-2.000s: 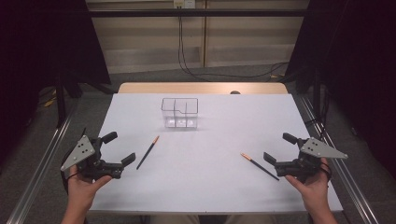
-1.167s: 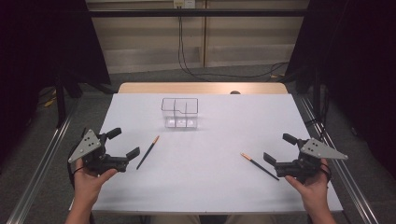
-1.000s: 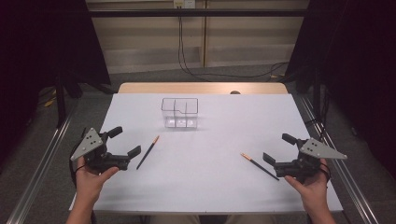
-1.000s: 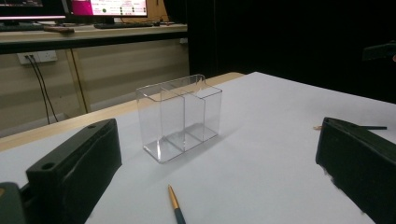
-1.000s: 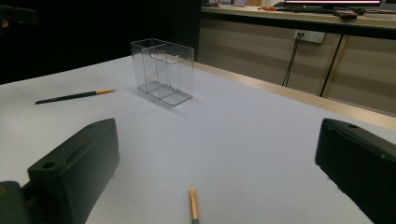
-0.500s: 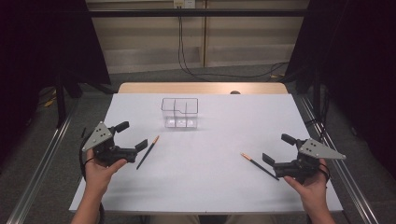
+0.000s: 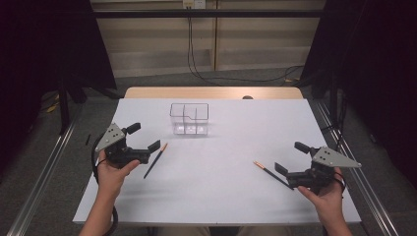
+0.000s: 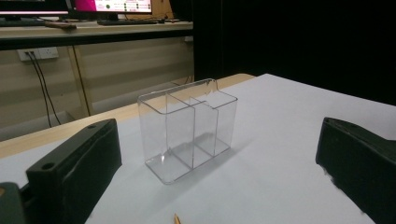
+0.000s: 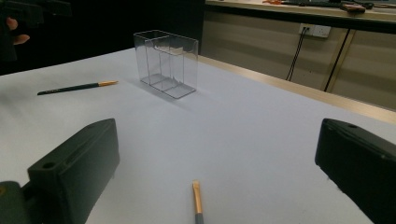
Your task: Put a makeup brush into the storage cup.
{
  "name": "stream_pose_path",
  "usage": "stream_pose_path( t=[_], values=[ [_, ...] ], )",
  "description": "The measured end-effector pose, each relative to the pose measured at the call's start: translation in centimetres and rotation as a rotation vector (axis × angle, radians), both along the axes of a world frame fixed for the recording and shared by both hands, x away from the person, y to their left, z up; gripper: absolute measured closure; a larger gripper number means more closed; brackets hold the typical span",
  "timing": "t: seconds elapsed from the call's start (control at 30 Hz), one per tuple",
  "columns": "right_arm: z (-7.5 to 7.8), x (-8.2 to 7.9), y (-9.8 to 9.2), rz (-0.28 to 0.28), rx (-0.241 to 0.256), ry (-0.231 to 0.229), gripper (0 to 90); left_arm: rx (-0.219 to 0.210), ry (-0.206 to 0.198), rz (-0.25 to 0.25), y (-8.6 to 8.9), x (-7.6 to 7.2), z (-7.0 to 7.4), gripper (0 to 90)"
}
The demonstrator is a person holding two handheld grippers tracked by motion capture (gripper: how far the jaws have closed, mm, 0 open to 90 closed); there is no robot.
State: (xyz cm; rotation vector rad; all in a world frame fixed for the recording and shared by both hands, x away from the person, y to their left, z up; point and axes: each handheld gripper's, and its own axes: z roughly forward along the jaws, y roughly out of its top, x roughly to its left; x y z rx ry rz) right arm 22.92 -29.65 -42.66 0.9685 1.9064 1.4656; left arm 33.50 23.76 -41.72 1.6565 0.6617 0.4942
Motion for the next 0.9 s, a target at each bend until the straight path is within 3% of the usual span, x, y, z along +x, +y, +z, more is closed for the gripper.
stream_pose_path(
  t=[0.33,0.6,0.9],
  values=[
    [0.0,0.1,0.1,0.011,0.005,0.005,0.0,-0.015,0.001,0.019,-1.0,1.2,-0.5,0.0],
    [-0.1,0.2,0.2,0.015,0.002,0.004,0.0,-0.001,0.0,0.023,-1.7,1.9,-0.9,0.1],
    [-0.2,0.3,0.3,0.025,-0.001,0.007,0.0,-0.007,0.02,0.057,-1.9,3.0,-1.9,0.1]
  ],
)
